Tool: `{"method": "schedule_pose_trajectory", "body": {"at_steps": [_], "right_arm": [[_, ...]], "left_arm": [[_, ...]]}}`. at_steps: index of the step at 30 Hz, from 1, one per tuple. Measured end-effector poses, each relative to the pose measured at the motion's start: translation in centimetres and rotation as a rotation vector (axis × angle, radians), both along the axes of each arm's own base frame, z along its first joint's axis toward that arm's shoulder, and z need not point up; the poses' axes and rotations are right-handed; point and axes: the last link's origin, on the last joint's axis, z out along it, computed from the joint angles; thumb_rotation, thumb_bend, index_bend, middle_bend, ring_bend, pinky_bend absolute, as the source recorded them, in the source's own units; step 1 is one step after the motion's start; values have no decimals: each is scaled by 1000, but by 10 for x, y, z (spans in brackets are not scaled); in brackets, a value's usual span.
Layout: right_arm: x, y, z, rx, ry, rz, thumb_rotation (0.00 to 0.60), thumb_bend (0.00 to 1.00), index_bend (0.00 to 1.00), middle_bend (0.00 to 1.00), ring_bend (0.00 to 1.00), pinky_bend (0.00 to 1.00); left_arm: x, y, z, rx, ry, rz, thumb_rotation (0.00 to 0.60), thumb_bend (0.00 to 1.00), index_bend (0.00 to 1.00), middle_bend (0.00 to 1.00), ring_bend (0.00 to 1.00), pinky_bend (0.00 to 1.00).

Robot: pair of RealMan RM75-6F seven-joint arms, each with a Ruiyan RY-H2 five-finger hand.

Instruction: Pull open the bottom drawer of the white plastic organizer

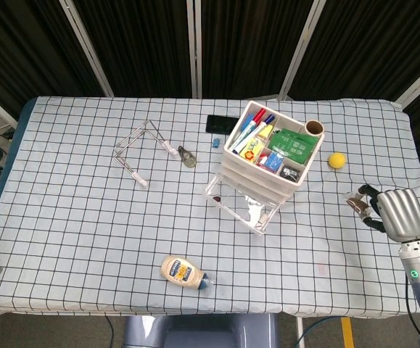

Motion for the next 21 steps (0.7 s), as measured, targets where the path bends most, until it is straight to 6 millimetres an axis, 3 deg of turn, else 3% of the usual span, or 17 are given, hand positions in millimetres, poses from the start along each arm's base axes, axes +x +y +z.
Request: {"method": "schedule_pose_trajectory", "body": {"at_steps": [13, 21], "right_arm": [[-75, 8, -20, -101, 29, -154, 600, 293, 590, 1000, 1000, 860], [-95, 9, -30, -95, 78, -230, 600, 292, 558, 1000, 1000, 843]], "left_arm": [[2, 0, -6, -13, 22, -2, 600, 0, 0, 0, 0, 0], [3, 1, -12, -32, 39, -8, 600, 0, 0, 0, 0, 0]]}}
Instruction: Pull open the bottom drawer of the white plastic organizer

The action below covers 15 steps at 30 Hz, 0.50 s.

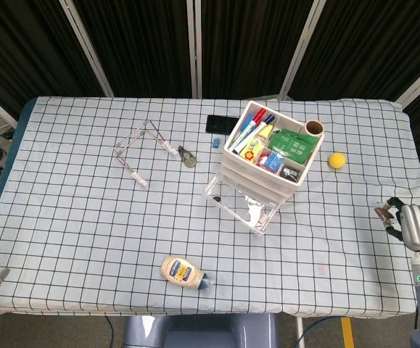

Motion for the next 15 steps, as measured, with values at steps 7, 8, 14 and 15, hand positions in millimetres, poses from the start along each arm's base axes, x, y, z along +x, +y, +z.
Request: {"method": "schedule_pose_trajectory", "body": {"at_steps": [7, 8, 14, 15], "right_arm": [[-9, 1, -6, 45, 12, -56, 600, 236, 472, 1000, 990, 814], [-9, 1, -7, 52, 14, -63, 600, 222, 456, 1000, 987, 810], [-10, 2, -10, 79, 24, -82, 600, 152, 369, 975, 958, 778], [-10, 2, -10, 80, 25, -81, 600, 150, 360, 968, 952, 771]], "left_arm": [[0, -1, 1, 5, -6, -3, 600, 0, 0, 0, 0, 0], [0, -1, 1, 5, -7, -4, 600, 0, 0, 0, 0, 0], [1, -2, 2, 7, -8, -8, 600, 0, 0, 0, 0, 0], [1, -2, 2, 7, -9, -8, 600, 0, 0, 0, 0, 0]]}}
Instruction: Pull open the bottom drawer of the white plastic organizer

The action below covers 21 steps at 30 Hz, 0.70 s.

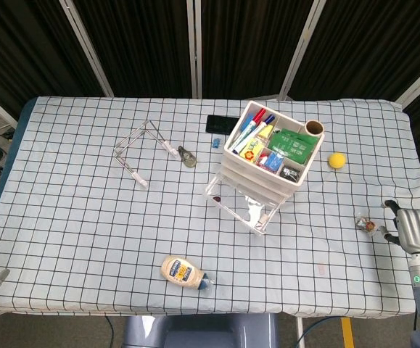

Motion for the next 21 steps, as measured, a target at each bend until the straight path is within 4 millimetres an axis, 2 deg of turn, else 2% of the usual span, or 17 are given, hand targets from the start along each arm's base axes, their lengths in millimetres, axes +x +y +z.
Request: {"method": "schedule_pose_trajectory", "body": {"at_steps": [5, 8, 11, 14, 18, 19, 21], "right_arm": [[4, 0, 1, -10, -9, 15, 600, 150, 334, 884, 878, 692], [9, 1, 3, -27, -18, 47, 600, 150, 312, 753, 767, 589], [19, 3, 6, -55, -27, 103, 600, 149, 282, 561, 602, 437], [31, 8, 9, -79, -37, 169, 600, 146, 242, 357, 384, 277], [46, 16, 12, -89, -53, 228, 600, 102, 98, 120, 97, 89], [49, 18, 13, -84, -58, 234, 600, 80, 61, 60, 39, 44], [54, 22, 15, -74, -63, 241, 600, 53, 21, 8, 1, 4]], "left_arm": [[0, 0, -1, -2, 0, 1, 600, 0, 0, 0, 0, 0], [0, 1, -2, -7, 2, 3, 600, 0, 0, 0, 0, 0], [-2, 3, -4, -11, 2, 8, 600, 0, 0, 0, 0, 0], [-3, 5, -5, -15, 2, 16, 600, 0, 0, 0, 0, 0], [-7, 9, -8, -20, 6, 31, 600, 0, 0, 0, 0, 0], [-8, 10, -8, -19, 8, 35, 600, 0, 0, 0, 0, 0], [-11, 13, -9, -16, 16, 48, 600, 0, 0, 0, 0, 0]]}}
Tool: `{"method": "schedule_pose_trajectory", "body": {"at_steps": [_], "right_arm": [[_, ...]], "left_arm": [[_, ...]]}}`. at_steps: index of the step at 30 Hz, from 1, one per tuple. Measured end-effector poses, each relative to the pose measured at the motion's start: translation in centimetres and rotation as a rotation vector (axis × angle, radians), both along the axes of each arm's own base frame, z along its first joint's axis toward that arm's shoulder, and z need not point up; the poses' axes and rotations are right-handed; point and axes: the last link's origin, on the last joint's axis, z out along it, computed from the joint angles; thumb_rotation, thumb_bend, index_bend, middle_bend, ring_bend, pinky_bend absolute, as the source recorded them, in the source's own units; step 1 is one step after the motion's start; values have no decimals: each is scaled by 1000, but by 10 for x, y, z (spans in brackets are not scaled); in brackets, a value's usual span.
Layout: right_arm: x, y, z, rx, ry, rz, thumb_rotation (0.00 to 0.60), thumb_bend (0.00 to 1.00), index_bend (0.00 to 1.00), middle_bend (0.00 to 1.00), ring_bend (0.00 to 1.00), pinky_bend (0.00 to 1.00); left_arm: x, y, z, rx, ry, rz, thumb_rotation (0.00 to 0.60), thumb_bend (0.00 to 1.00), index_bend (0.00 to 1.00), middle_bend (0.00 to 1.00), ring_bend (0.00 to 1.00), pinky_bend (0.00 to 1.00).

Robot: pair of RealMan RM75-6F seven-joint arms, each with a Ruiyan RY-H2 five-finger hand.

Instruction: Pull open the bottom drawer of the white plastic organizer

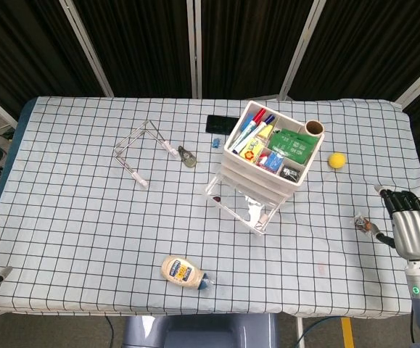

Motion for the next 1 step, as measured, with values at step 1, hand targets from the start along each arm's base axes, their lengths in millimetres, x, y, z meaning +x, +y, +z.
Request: {"method": "schedule_pose_trajectory", "body": {"at_steps": [1], "right_arm": [[3, 3, 1, 8, 0, 3, 600, 44, 13, 2, 0, 0]], "left_arm": [[-1, 1, -1, 2, 3, 6, 600, 0, 0, 0, 0, 0]]}}
